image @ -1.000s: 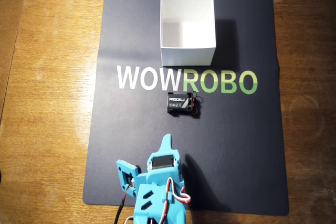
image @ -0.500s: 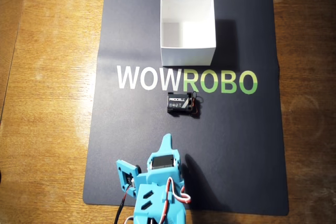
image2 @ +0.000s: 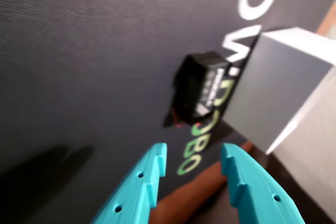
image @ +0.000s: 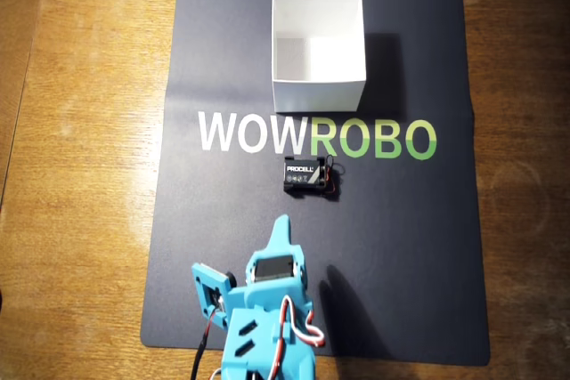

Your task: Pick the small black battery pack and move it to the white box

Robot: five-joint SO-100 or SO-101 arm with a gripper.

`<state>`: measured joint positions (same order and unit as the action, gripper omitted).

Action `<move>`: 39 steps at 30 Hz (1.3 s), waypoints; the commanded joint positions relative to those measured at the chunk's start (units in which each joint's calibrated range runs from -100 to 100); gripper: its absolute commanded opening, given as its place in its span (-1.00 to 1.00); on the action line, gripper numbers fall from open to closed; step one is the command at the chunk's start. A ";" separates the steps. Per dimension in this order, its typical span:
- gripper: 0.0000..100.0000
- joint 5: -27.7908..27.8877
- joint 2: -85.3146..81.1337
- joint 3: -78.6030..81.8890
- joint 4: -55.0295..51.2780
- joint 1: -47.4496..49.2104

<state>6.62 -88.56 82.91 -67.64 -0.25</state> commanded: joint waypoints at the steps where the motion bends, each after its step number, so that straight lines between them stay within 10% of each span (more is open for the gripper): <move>1: -0.75 0.09 6.27 -5.13 4.45 0.19; 39: -0.44 0.14 60.98 -39.69 4.98 -12.71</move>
<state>6.62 -28.98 46.55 -62.84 -11.99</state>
